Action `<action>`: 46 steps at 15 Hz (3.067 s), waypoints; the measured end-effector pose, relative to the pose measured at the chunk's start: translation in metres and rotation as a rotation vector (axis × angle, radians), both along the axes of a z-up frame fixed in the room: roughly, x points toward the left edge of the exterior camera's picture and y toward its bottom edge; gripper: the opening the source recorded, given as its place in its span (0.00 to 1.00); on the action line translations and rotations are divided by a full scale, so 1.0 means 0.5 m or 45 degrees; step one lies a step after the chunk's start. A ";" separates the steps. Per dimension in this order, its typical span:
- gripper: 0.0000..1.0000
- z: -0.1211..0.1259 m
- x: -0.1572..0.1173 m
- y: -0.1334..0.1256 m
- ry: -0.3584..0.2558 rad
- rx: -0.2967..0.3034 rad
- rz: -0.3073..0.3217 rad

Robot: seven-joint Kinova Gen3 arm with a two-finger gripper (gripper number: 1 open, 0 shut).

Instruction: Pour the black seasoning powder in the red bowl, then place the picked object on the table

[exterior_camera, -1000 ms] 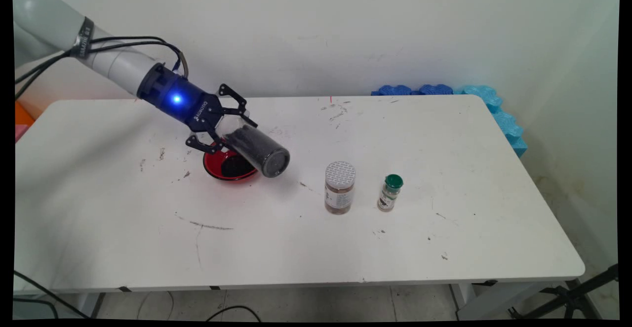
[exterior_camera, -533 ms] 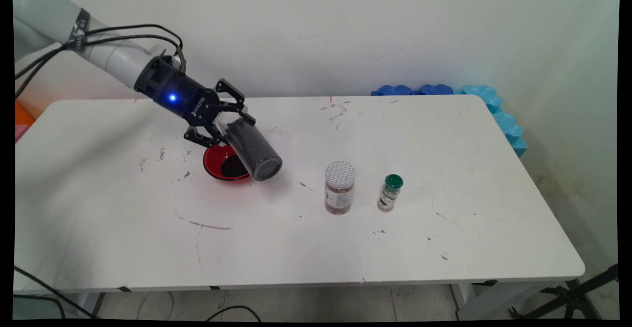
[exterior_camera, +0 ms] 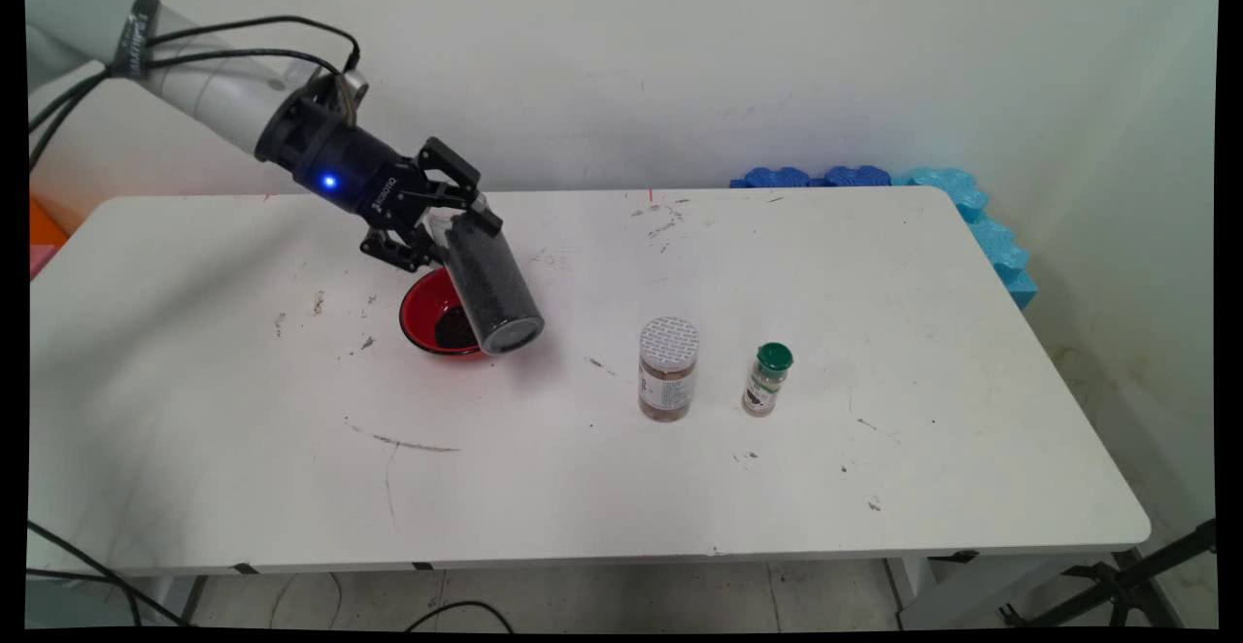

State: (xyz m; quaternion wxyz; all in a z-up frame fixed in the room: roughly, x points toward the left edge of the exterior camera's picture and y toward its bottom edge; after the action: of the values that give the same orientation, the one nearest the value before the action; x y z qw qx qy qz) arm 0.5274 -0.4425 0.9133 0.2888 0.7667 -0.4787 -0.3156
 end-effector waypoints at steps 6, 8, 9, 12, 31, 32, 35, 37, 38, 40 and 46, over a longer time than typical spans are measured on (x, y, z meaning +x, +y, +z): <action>0.00 0.049 -0.008 0.013 -0.077 -0.326 -0.260; 0.00 0.063 -0.012 0.016 -0.099 -0.423 -0.331; 0.00 0.069 -0.013 0.018 -0.108 -0.463 -0.359; 0.00 0.084 -0.018 0.020 -0.142 -0.590 -0.451; 0.00 0.119 -0.071 0.065 -0.321 -1.425 -1.120; 0.00 0.118 -0.073 0.067 -0.334 -1.469 -1.161; 0.00 0.117 -0.078 0.074 -0.369 -1.562 -1.238; 0.00 0.116 -0.083 0.078 -0.380 -1.602 -1.271; 0.00 0.115 -0.085 0.081 -0.384 -1.621 -1.287; 0.00 0.114 -0.087 0.084 -0.391 -1.641 -1.303; 0.00 0.107 -0.097 0.095 -0.401 -1.662 -1.315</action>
State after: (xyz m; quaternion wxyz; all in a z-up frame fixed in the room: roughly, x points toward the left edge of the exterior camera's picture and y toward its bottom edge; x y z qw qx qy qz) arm 0.4787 -0.3953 0.9666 0.4229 0.1665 -0.8897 0.0423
